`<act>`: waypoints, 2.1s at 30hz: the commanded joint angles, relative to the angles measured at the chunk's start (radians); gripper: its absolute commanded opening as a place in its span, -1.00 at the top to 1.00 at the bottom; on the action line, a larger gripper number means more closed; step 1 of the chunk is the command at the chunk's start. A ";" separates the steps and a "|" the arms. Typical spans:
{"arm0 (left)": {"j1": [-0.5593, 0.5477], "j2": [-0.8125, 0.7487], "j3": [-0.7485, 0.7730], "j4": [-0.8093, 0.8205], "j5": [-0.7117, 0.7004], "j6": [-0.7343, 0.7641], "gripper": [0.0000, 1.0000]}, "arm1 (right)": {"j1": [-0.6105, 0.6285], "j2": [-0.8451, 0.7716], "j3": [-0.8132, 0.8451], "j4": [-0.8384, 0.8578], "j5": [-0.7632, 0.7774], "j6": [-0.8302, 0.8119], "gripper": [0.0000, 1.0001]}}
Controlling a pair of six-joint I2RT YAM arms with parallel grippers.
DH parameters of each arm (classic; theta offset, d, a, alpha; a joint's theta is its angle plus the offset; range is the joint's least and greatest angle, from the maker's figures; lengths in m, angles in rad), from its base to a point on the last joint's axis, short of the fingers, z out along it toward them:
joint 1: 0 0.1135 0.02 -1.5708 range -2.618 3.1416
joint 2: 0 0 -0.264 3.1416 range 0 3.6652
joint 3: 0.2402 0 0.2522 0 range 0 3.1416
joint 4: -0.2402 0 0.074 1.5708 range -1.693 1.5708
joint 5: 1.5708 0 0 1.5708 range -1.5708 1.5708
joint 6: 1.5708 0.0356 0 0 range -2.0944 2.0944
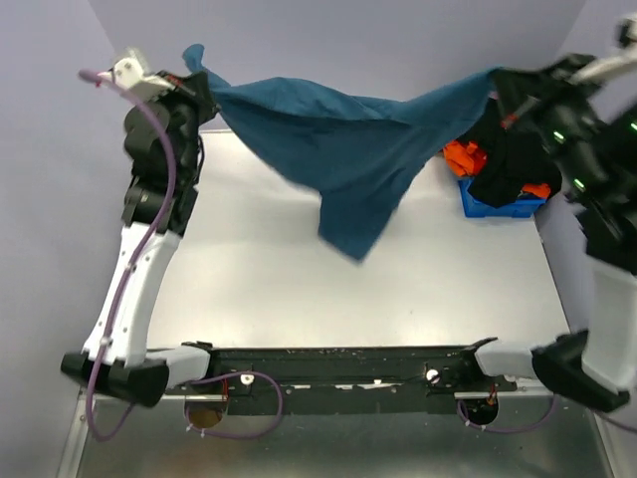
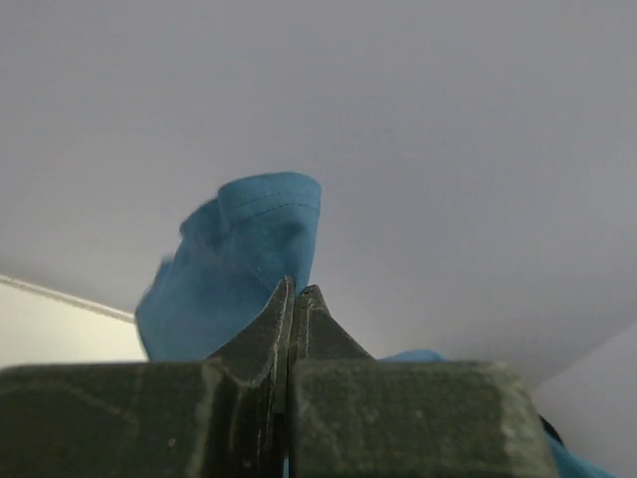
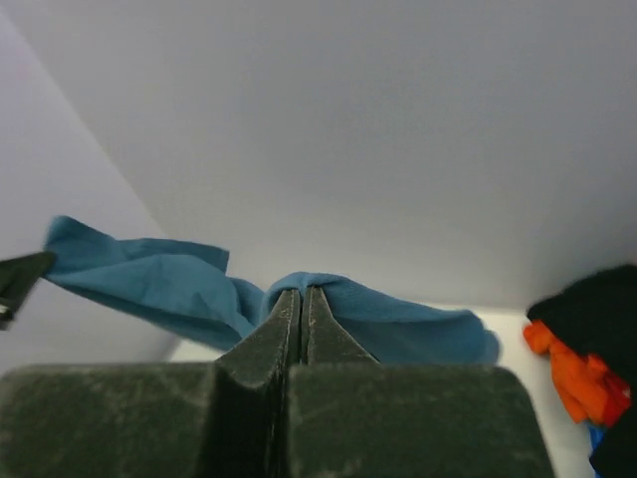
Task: Fold and stack the t-shirts
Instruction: Flatten out the tshirt
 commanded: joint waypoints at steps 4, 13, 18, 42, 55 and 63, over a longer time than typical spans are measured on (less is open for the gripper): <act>0.001 -0.347 -0.360 0.119 0.056 -0.085 1.00 | -0.008 -0.308 -0.172 0.086 -0.263 0.047 0.99; -0.001 -0.578 -0.379 0.020 0.029 -0.062 1.00 | -0.008 -0.465 -0.129 0.059 -0.259 0.044 0.99; -0.001 -0.523 -0.319 0.026 0.037 -0.062 1.00 | -0.008 -0.339 0.031 0.008 -0.164 0.015 0.99; 0.062 0.410 -0.421 0.336 -0.105 -0.153 1.00 | -0.176 0.609 -0.275 0.387 -0.191 0.187 0.99; 0.114 0.824 0.050 0.195 -0.034 -0.105 -0.97 | -0.318 1.023 0.187 0.405 -0.404 0.194 -0.27; 0.125 0.720 0.019 0.046 -0.059 -0.021 -0.97 | -0.310 0.699 -0.363 0.460 -0.349 0.219 -0.49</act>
